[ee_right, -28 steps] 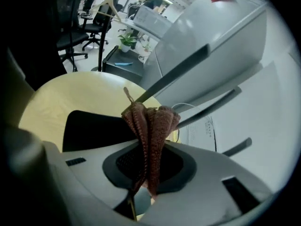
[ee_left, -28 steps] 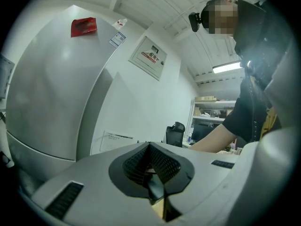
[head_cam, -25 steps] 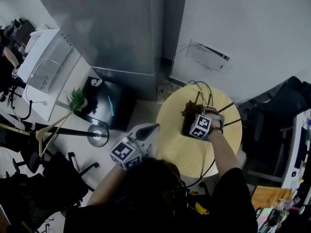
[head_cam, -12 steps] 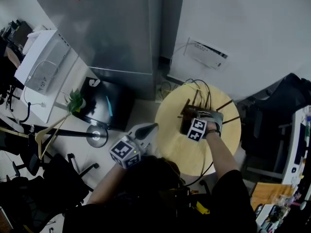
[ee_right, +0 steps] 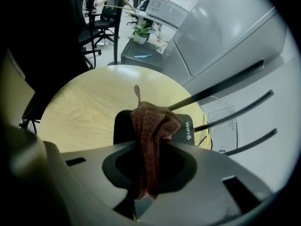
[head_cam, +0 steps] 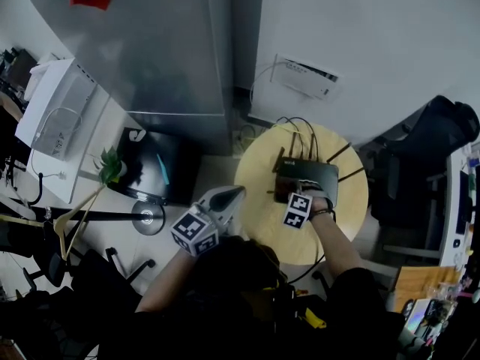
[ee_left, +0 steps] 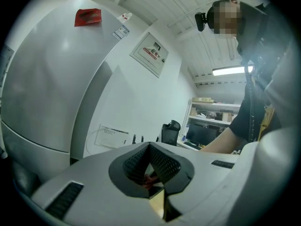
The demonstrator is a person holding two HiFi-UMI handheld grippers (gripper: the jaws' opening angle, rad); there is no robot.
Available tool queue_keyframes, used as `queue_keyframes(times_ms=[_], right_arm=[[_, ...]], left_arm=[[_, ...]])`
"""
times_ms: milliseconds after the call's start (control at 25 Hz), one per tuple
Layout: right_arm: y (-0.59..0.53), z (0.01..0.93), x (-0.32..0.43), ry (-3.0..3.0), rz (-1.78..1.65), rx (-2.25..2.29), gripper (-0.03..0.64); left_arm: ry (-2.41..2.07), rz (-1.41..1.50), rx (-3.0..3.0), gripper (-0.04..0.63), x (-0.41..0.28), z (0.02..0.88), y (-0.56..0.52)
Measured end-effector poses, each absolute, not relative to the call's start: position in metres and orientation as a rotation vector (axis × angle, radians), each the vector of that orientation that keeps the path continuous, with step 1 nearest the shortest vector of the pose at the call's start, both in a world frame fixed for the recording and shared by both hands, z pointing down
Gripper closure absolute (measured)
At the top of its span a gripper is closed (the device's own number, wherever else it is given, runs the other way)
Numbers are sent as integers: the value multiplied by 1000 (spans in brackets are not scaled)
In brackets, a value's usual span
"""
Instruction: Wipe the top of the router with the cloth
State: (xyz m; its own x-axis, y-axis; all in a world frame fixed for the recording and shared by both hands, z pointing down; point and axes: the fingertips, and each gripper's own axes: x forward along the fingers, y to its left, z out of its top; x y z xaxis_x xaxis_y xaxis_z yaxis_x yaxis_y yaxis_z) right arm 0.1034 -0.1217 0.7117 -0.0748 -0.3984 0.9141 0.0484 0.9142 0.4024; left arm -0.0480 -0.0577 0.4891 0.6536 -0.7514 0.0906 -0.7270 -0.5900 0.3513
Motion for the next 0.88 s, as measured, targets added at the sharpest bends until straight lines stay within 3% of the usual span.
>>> queue_keyframes(times_ms=[880], right_arm=[[-58,710,117,-1655,-88,137,546]], left_arm=[[-940,-103,2606,598,-6,486,-75]])
